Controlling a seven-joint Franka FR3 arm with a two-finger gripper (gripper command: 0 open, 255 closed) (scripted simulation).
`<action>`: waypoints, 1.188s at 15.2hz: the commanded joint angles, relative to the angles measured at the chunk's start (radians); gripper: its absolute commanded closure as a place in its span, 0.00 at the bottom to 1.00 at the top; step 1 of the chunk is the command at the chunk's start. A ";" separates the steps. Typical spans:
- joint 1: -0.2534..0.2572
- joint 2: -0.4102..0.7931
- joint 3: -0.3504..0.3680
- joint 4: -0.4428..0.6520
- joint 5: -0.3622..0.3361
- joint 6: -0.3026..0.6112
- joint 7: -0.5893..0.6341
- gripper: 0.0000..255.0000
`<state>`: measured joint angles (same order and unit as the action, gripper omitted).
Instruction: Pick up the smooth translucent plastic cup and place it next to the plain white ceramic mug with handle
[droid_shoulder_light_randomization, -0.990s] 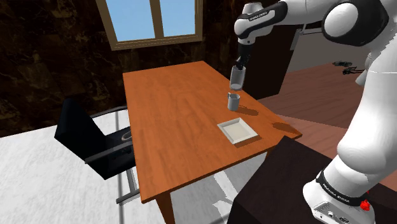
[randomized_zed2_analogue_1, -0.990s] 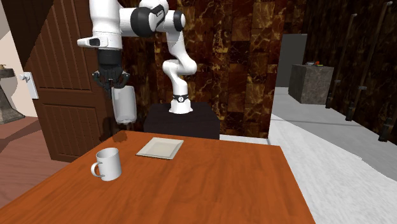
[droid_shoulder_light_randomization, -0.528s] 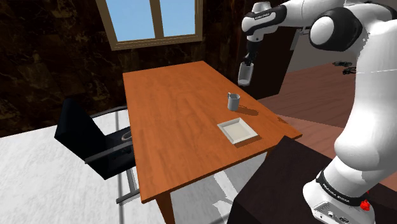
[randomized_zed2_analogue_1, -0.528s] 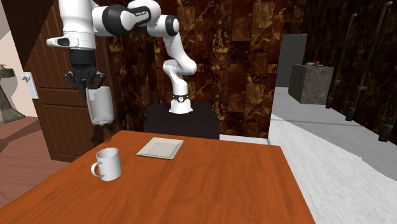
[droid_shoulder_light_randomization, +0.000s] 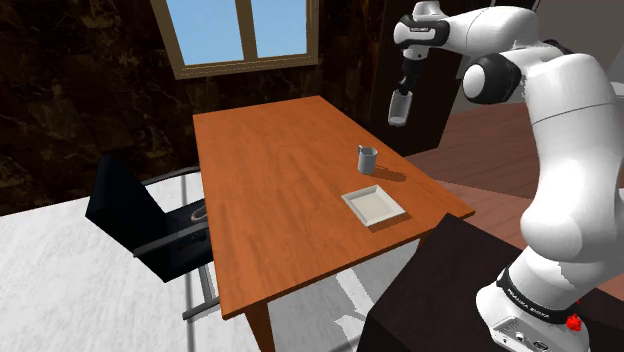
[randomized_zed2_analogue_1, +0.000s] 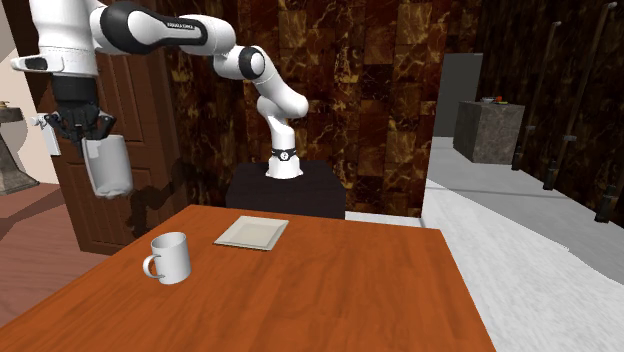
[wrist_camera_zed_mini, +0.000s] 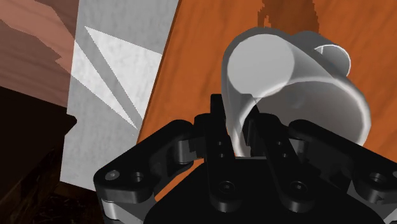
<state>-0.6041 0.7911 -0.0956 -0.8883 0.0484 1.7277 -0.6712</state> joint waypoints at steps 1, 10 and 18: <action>-0.024 0.067 0.000 0.098 0.005 -0.031 -0.020 1.00; -0.017 0.043 0.000 -0.066 0.005 0.108 -0.022 1.00; -0.014 0.057 0.001 -0.150 0.007 0.206 -0.023 1.00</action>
<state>-0.6170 0.8421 -0.0947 -1.0361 0.0544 1.9247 -0.6930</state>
